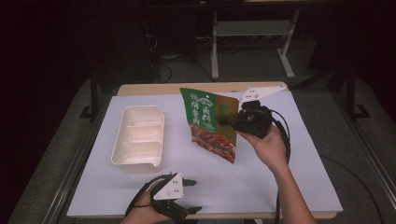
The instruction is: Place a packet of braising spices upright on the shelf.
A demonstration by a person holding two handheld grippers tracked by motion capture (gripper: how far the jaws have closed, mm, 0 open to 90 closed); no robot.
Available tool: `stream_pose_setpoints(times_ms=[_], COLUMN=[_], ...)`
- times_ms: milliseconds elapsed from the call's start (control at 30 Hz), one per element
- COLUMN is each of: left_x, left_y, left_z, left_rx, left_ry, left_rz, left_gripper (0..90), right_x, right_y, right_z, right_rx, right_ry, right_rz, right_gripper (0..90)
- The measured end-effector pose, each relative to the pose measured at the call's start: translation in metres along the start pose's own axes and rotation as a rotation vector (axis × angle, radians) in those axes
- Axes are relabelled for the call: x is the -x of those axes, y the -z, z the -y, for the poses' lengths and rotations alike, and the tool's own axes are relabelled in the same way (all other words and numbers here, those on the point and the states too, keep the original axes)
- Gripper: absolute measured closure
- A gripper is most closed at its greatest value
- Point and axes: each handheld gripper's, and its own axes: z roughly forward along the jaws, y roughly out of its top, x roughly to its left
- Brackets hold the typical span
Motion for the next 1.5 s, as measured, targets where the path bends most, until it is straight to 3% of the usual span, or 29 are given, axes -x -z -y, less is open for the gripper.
stream_pose_setpoints(times_ms=[367,767,1267,1500], left_x=[0.003,0.005,0.001,0.000], left_y=[0.000,0.000,0.004,0.004], left_z=[0.003,0.004,0.005,0.007], left_rx=[0.005,0.010,0.026,0.024], left_ry=[-0.005,0.006,0.004,0.007], left_rz=[0.003,0.012,0.011,0.014], left_gripper=[23.8,23.0,22.6,22.6], right_x=[-0.013,-0.024,-0.028,-0.026], right_y=[-0.035,-0.061,-0.091,-0.113], right_z=[-0.023,-0.048,-0.075,-0.086], right_rx=[-0.004,0.008,0.022,0.033], right_ry=[0.052,0.087,0.129,0.146], right_rz=[-0.059,-0.100,-0.131,-0.145], right_gripper=[89.7,89.6,89.6,89.6])
